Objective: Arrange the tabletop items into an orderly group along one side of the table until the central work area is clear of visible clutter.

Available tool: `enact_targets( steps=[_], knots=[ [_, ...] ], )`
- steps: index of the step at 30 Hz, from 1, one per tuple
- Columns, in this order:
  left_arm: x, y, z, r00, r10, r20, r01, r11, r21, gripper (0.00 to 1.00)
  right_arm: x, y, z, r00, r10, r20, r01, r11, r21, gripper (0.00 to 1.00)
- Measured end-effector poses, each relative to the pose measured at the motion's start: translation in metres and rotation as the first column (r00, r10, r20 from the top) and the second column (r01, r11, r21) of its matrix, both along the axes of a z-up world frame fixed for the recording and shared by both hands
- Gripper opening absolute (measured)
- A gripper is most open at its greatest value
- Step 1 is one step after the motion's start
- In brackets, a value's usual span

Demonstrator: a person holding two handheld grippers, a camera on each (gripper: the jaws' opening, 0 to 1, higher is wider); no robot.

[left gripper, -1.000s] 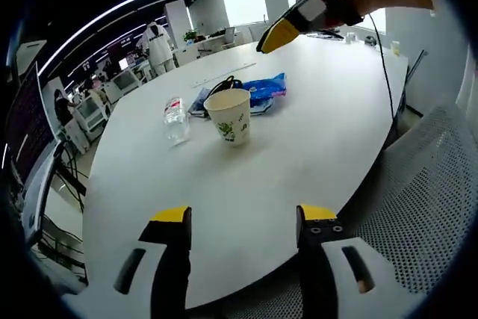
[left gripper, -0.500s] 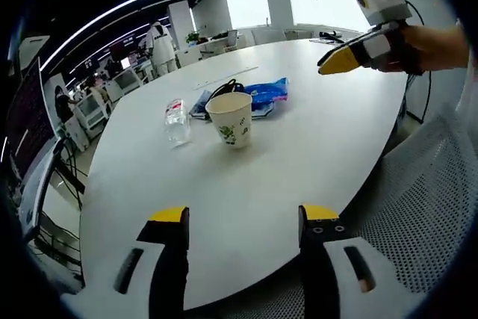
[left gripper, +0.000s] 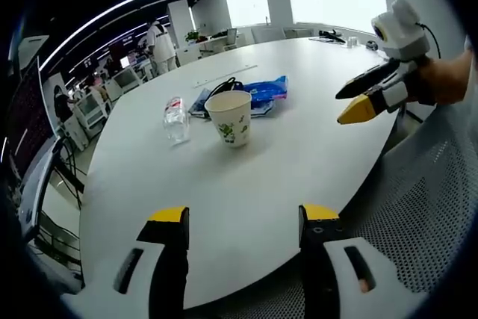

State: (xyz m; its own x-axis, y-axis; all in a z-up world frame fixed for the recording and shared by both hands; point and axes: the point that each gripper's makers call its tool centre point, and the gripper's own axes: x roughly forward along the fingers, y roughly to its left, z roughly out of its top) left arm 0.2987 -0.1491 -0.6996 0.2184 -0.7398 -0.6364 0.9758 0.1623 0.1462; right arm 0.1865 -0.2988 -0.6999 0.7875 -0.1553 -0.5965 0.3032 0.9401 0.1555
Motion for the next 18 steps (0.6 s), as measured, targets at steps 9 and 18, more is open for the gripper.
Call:
enact_targets(
  steps=[9, 18],
  knots=[
    [-0.004, -0.003, 0.002, 1.000, -0.011, -0.019, 0.011, 1.000, -0.022, 0.59, -0.006, -0.005, -0.001, 1.000, -0.024, -0.001, 0.024, 1.000, 0.011, 0.57],
    [0.008, -0.002, 0.010, 0.984, 0.093, -0.154, -0.103, 0.993, -0.058, 0.66, -0.019, -0.019, 0.017, 0.997, -0.077, 0.030, 0.075, 0.996, 0.050, 0.60]
  ],
)
